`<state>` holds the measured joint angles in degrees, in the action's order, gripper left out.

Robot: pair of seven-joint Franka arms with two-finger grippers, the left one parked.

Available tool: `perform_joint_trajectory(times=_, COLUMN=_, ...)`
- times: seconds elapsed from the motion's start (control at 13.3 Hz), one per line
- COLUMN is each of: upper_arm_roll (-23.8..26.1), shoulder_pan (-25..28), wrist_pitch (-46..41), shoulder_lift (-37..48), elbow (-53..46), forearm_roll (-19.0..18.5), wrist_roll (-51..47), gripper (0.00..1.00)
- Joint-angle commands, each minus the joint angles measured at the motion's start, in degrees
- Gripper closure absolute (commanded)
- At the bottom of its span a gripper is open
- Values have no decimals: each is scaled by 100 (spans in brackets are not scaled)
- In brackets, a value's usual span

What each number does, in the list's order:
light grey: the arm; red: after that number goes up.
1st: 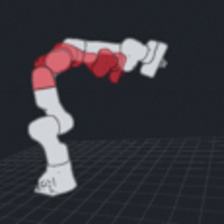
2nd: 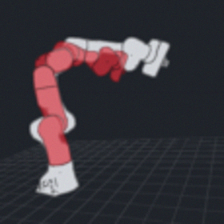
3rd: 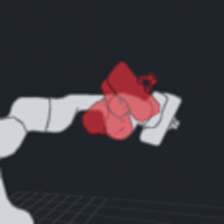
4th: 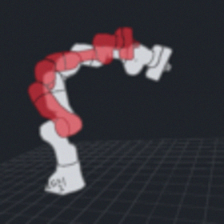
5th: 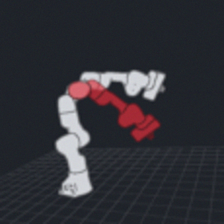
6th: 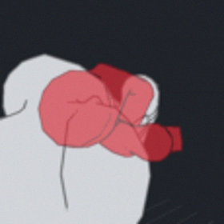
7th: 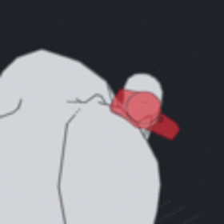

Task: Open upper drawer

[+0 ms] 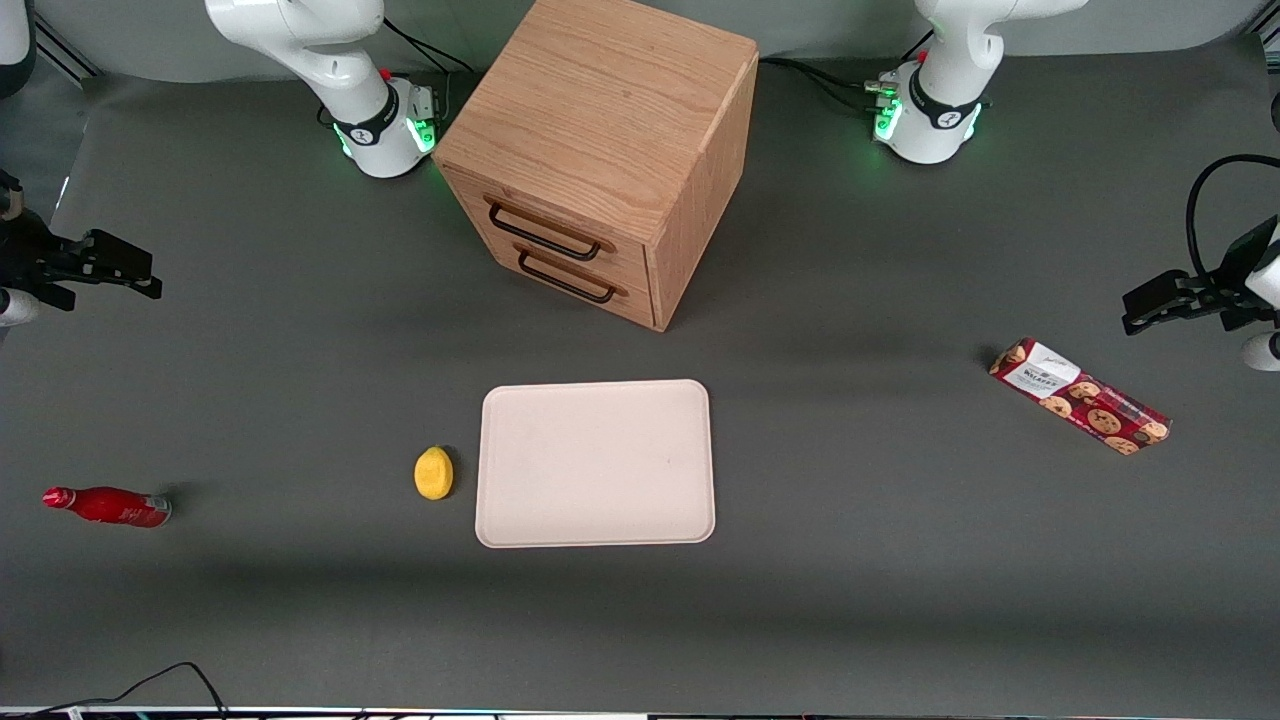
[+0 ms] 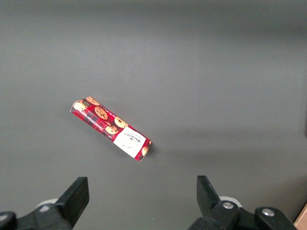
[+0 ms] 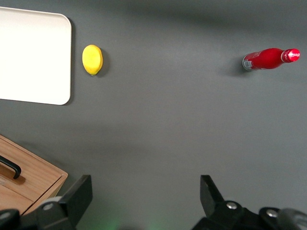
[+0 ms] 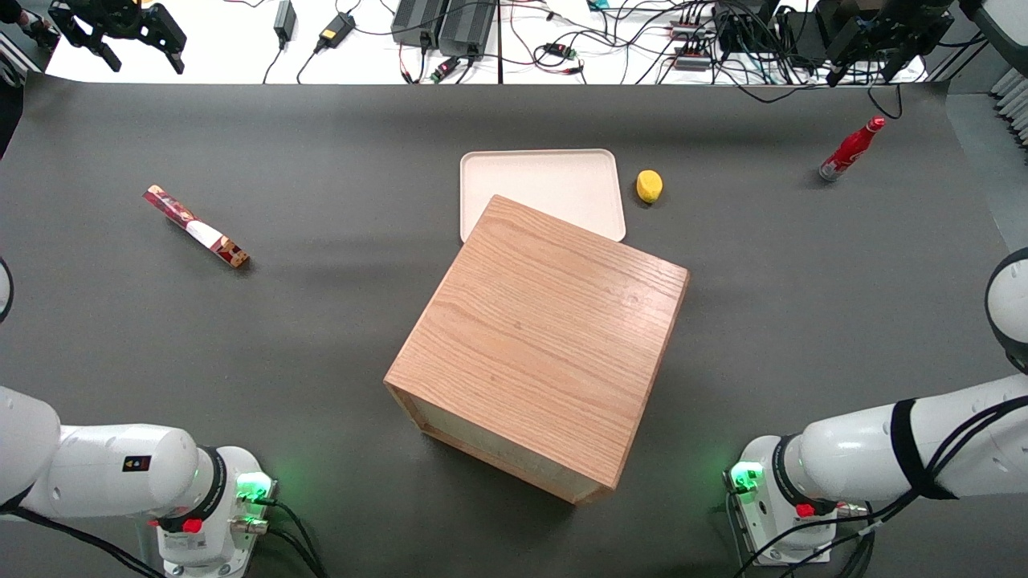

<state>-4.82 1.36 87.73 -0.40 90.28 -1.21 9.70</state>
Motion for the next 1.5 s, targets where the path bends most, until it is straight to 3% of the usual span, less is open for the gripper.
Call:
perform_joint_trajectory(times=0.0, upper_arm_roll=33, shoulder_pan=-101, wrist_pitch=-89, shoulder_lift=-83, elbow=-151, forearm_roll=16, wrist_roll=-91, gripper=0)
perform_joint_trajectory(times=0.6, upper_arm_roll=103, shoulder_pan=13, wrist_pitch=-124, shoulder_lift=-65, elbow=-151, forearm_roll=104, wrist_roll=-74, gripper=0)
perform_joint_trajectory(times=0.68, upper_arm_roll=104, shoulder_pan=135, wrist_pitch=-290, shoulder_lift=-65, elbow=-160, forearm_roll=260, wrist_roll=-82, gripper=0)
perform_joint_trajectory(times=0.75, upper_arm_roll=69, shoulder_pan=328, wrist_pitch=-370, shoulder_lift=-56, elbow=-151, forearm_roll=479, wrist_roll=-74, gripper=0)
perform_joint_trajectory(times=0.9, upper_arm_roll=33, shoulder_pan=714, wrist_pitch=-624, shoulder_lift=-65, elbow=-133, forearm_roll=569, wrist_roll=-135, gripper=0)
perform_joint_trajectory(times=1.43, upper_arm_roll=-589, shoulder_pan=2936, wrist_pitch=-634, shoulder_lift=-179, elbow=-151, forearm_roll=508, wrist_roll=-118, gripper=0)
